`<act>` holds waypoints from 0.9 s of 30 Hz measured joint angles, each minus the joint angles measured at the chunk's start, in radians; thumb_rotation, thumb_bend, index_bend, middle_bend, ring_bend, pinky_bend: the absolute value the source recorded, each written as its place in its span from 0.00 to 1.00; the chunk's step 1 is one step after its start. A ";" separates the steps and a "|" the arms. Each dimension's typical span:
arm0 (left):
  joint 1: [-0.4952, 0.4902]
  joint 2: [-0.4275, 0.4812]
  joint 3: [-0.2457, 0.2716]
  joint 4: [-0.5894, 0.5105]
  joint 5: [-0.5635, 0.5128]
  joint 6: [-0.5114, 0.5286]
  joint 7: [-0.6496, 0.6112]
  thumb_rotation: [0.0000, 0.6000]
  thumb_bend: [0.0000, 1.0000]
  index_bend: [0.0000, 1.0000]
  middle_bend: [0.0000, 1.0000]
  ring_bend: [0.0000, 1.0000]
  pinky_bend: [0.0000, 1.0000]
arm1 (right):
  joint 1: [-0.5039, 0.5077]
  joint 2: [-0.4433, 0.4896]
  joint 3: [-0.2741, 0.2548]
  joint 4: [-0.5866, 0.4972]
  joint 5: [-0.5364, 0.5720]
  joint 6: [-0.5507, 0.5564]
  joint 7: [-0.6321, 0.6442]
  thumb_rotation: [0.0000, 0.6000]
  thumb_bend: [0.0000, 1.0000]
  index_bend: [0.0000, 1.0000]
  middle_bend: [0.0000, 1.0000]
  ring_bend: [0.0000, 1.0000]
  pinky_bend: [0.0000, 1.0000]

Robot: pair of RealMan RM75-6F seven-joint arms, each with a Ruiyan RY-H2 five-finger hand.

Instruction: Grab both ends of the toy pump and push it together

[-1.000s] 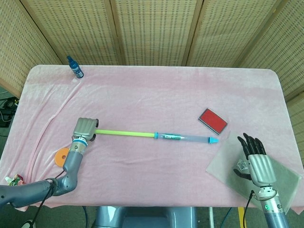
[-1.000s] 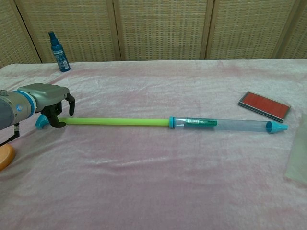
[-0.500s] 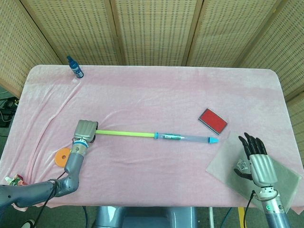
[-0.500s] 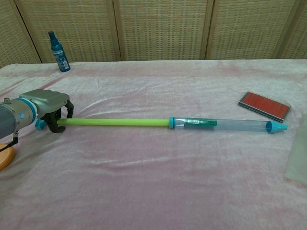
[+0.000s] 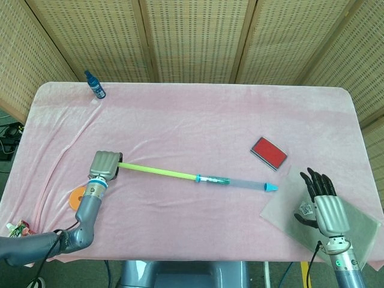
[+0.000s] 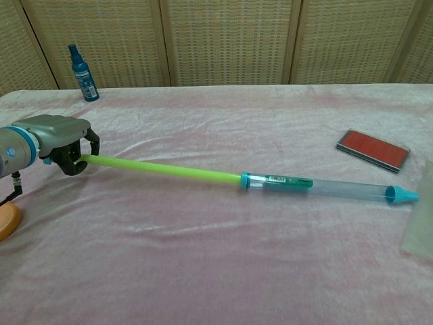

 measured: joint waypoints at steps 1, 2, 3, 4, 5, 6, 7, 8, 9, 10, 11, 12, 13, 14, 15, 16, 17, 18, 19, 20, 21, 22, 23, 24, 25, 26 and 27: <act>0.002 0.010 -0.001 -0.016 0.002 0.006 -0.001 1.00 0.62 0.77 0.89 0.81 0.77 | -0.001 0.002 -0.001 -0.003 -0.002 0.001 0.000 1.00 0.20 0.00 0.00 0.00 0.00; 0.004 0.020 -0.002 -0.032 0.004 0.012 -0.003 1.00 0.62 0.77 0.90 0.81 0.77 | -0.001 0.003 -0.001 -0.005 -0.003 0.002 -0.001 1.00 0.20 0.00 0.00 0.00 0.00; 0.006 0.032 -0.003 -0.052 0.006 0.020 -0.004 1.00 0.62 0.78 0.90 0.81 0.77 | -0.001 0.004 -0.002 -0.008 -0.004 0.002 0.000 1.00 0.20 0.00 0.00 0.00 0.00; 0.008 0.040 -0.004 -0.066 0.008 0.026 -0.005 1.00 0.62 0.78 0.90 0.81 0.77 | -0.001 0.006 -0.002 -0.011 -0.005 0.003 0.000 1.00 0.20 0.00 0.00 0.00 0.00; 0.010 0.048 -0.004 -0.079 0.009 0.031 -0.005 1.00 0.62 0.78 0.90 0.81 0.77 | -0.002 0.007 -0.002 -0.015 -0.006 0.004 0.000 1.00 0.20 0.00 0.00 0.00 0.00; 0.012 0.059 -0.004 -0.097 0.010 0.039 -0.005 1.00 0.62 0.78 0.90 0.82 0.77 | -0.002 0.008 -0.002 -0.018 -0.007 0.005 0.000 1.00 0.20 0.00 0.00 0.00 0.00; 0.014 0.068 -0.004 -0.111 0.010 0.045 -0.005 1.00 0.62 0.78 0.90 0.82 0.77 | -0.003 0.009 -0.003 -0.023 -0.008 0.007 0.000 1.00 0.20 0.00 0.00 0.00 0.00; 0.015 0.076 -0.005 -0.125 0.011 0.052 -0.005 1.00 0.62 0.79 0.90 0.82 0.77 | -0.004 0.010 -0.003 -0.027 -0.009 0.008 0.000 1.00 0.20 0.00 0.00 0.00 0.00; 0.018 0.089 -0.007 -0.143 0.011 0.066 -0.006 1.00 0.62 0.79 0.90 0.82 0.77 | -0.004 0.010 -0.004 -0.032 -0.010 0.008 -0.001 1.00 0.20 0.00 0.00 0.00 0.00; 0.020 0.100 -0.009 -0.158 0.011 0.077 -0.006 1.00 0.62 0.79 0.91 0.82 0.77 | -0.004 0.011 -0.005 -0.040 -0.011 0.007 -0.004 1.00 0.20 0.01 0.00 0.00 0.00; 0.022 0.111 -0.012 -0.174 0.010 0.088 -0.006 1.00 0.62 0.80 0.91 0.82 0.77 | -0.004 0.012 -0.006 -0.047 -0.011 0.005 -0.010 1.00 0.20 0.02 0.00 0.00 0.00; 0.024 0.126 -0.016 -0.194 0.009 0.102 -0.006 1.00 0.63 0.81 0.91 0.83 0.77 | -0.003 0.013 -0.006 -0.054 -0.011 0.003 -0.017 1.00 0.20 0.02 0.00 0.00 0.01; 0.026 0.137 -0.020 -0.208 0.007 0.112 -0.006 1.00 0.64 0.81 0.91 0.83 0.77 | -0.001 0.014 -0.005 -0.064 -0.008 -0.001 -0.029 1.00 0.20 0.03 0.01 0.00 0.03; 0.027 0.146 -0.024 -0.221 0.004 0.120 -0.006 1.00 0.65 0.83 0.92 0.83 0.78 | 0.001 0.015 -0.004 -0.072 -0.005 -0.004 -0.039 1.00 0.20 0.04 0.03 0.01 0.06; 0.028 0.154 -0.029 -0.234 0.002 0.131 -0.006 1.00 0.66 0.84 0.93 0.84 0.78 | 0.002 0.017 -0.003 -0.081 -0.001 -0.009 -0.050 1.00 0.20 0.05 0.07 0.05 0.11; 0.029 0.158 -0.033 -0.242 0.001 0.139 -0.007 1.00 0.66 0.84 0.93 0.84 0.79 | 0.005 0.020 -0.001 -0.095 0.006 -0.016 -0.066 1.00 0.20 0.07 0.13 0.11 0.17; 0.029 0.161 -0.036 -0.250 0.001 0.145 -0.008 1.00 0.67 0.85 0.93 0.84 0.79 | 0.007 0.023 0.000 -0.107 0.012 -0.021 -0.079 1.00 0.20 0.08 0.17 0.15 0.20; 0.030 0.165 -0.040 -0.260 0.000 0.153 -0.010 1.00 0.68 0.85 0.94 0.85 0.79 | 0.009 0.027 0.002 -0.120 0.019 -0.027 -0.092 1.00 0.20 0.09 0.24 0.24 0.26; 0.031 0.168 -0.043 -0.267 0.000 0.158 -0.012 1.00 0.68 0.86 0.94 0.85 0.79 | 0.011 0.032 0.003 -0.139 0.029 -0.035 -0.111 1.00 0.20 0.11 0.32 0.32 0.32; 0.032 0.170 -0.046 -0.274 0.000 0.164 -0.015 1.00 0.68 0.86 0.94 0.85 0.79 | 0.013 0.036 0.005 -0.155 0.037 -0.041 -0.126 1.00 0.21 0.13 0.39 0.39 0.37; 0.033 0.173 -0.049 -0.284 0.001 0.172 -0.019 1.00 0.69 0.86 0.94 0.85 0.79 | 0.015 0.040 0.006 -0.171 0.044 -0.046 -0.142 1.00 0.22 0.15 0.44 0.43 0.41; 0.034 0.175 -0.051 -0.290 0.002 0.178 -0.022 1.00 0.69 0.86 0.94 0.85 0.80 | 0.018 0.045 0.008 -0.193 0.056 -0.053 -0.165 1.00 0.26 0.18 0.49 0.49 0.44; 0.035 0.177 -0.053 -0.296 0.003 0.183 -0.025 1.00 0.69 0.86 0.94 0.85 0.80 | 0.020 0.049 0.010 -0.210 0.066 -0.058 -0.181 1.00 0.29 0.21 0.54 0.54 0.48; 0.036 0.180 -0.056 -0.303 0.005 0.189 -0.029 1.00 0.69 0.86 0.94 0.85 0.80 | 0.023 0.051 0.013 -0.224 0.076 -0.064 -0.197 1.00 0.31 0.23 0.57 0.57 0.49; 0.038 0.182 -0.057 -0.308 0.007 0.194 -0.032 1.00 0.69 0.86 0.94 0.85 0.80 | 0.026 0.054 0.016 -0.241 0.091 -0.071 -0.218 1.00 0.33 0.25 0.61 0.61 0.52; 0.039 0.183 -0.059 -0.312 0.008 0.199 -0.036 1.00 0.69 0.86 0.94 0.85 0.80 | 0.029 0.055 0.019 -0.253 0.104 -0.077 -0.234 1.00 0.34 0.25 0.65 0.65 0.54; 0.041 0.185 -0.063 -0.318 0.009 0.204 -0.044 1.00 0.69 0.86 0.94 0.85 0.80 | 0.033 0.055 0.022 -0.263 0.118 -0.083 -0.250 1.00 0.35 0.26 0.67 0.67 0.55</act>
